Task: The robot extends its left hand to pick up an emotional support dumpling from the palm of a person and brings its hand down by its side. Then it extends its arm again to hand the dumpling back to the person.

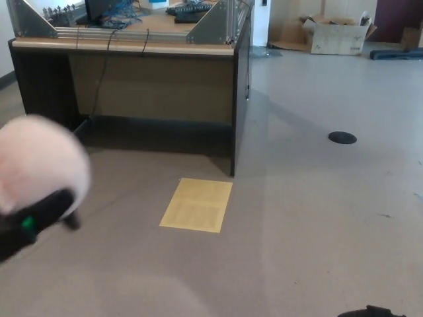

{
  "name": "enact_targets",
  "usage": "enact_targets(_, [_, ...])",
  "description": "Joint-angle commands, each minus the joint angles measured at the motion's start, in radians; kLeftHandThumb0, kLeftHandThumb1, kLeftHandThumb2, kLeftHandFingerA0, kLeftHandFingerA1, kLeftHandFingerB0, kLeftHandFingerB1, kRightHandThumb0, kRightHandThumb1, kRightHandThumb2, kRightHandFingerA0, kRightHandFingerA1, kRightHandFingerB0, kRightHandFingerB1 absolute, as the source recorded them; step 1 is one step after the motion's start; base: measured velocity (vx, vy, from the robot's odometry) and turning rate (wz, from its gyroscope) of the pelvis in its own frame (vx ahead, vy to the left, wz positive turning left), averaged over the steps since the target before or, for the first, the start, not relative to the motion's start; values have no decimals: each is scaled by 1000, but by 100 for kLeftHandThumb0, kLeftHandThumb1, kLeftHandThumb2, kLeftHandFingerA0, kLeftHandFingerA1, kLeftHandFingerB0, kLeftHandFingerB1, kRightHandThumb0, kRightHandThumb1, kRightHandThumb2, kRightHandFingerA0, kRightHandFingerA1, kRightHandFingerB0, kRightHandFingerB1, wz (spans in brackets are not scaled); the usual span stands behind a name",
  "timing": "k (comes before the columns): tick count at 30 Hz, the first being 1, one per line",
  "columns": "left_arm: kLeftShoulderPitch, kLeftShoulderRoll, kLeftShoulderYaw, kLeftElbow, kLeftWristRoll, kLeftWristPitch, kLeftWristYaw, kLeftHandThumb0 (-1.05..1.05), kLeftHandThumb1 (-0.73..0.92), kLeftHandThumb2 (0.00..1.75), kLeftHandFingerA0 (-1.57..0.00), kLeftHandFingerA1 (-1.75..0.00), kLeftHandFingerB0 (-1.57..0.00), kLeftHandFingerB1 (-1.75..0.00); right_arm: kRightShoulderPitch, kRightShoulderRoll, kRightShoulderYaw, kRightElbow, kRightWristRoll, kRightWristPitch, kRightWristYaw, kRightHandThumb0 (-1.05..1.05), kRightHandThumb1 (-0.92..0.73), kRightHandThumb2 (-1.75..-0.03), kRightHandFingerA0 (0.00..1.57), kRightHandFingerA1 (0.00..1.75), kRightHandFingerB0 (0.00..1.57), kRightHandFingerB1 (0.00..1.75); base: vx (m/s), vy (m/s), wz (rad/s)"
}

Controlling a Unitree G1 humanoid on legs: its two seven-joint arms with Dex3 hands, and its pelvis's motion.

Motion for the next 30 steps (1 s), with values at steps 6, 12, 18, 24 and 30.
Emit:
enact_targets(6, [203, 56, 64, 168, -198, 48, 26, -17, 78, 65, -90, -132, -92, -79, 50, -34, -20, -6, 22, -59, 2, -28, -60, -57, 79, 49, 66, 42, 0, 0, 0])
enact_targets(12, [311, 68, 37, 349, -174, -101, 38, -14, 80, 64, -97, -140, -89, -94, 28, -23, -17, 2, 18, -42, -2, -29, -60, -57, 79, 49, 65, 42, 0, 0, 0])
enact_targets(18, [343, 105, 22, 510, -178, -218, 21, -15, 83, 67, -91, -141, -84, -96, 15, -22, -16, 10, 19, -46, 3, -29, -59, -57, 79, 48, 65, 41, 0, 0, 0])
enact_targets(24, [336, 146, 20, 625, -209, -266, 11, -14, 89, 66, -89, -150, -75, -107, 16, -19, -17, 18, 22, -46, 0, -30, -59, -57, 79, 47, 66, 41, 0, 0, 0])
enact_targets(30, [337, 167, 2, 672, -231, -295, 10, -14, 87, 66, -89, -147, -82, -100, 18, -19, -15, 20, 19, -48, -6, -32, -59, -57, 81, 48, 66, 41, 0, 0, 0])
